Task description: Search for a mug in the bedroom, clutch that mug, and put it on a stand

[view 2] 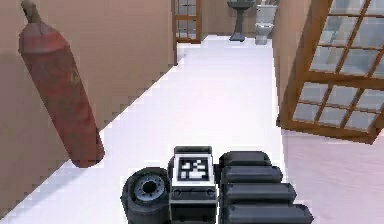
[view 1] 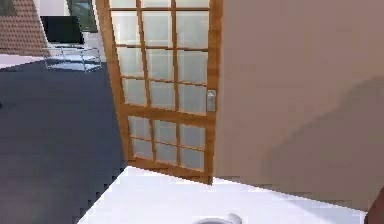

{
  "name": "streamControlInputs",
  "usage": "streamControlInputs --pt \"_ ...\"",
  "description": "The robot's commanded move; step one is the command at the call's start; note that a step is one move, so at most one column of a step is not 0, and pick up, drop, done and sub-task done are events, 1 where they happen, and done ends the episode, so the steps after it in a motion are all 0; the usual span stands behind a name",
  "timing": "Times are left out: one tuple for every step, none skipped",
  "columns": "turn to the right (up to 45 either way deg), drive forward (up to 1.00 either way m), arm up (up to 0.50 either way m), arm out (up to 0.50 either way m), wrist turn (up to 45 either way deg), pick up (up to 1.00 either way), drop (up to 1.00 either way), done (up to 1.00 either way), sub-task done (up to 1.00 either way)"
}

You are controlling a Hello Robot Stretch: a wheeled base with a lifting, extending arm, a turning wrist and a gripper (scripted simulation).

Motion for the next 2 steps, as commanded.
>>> streamControlInputs --pt "42.0 0.0 0.0 0.0 0.0 0.0 0.0 0.0 0.0" --pt "0.0 0.2 0.0 0.0 0.0 0.0 0.0 0.0 0.0"
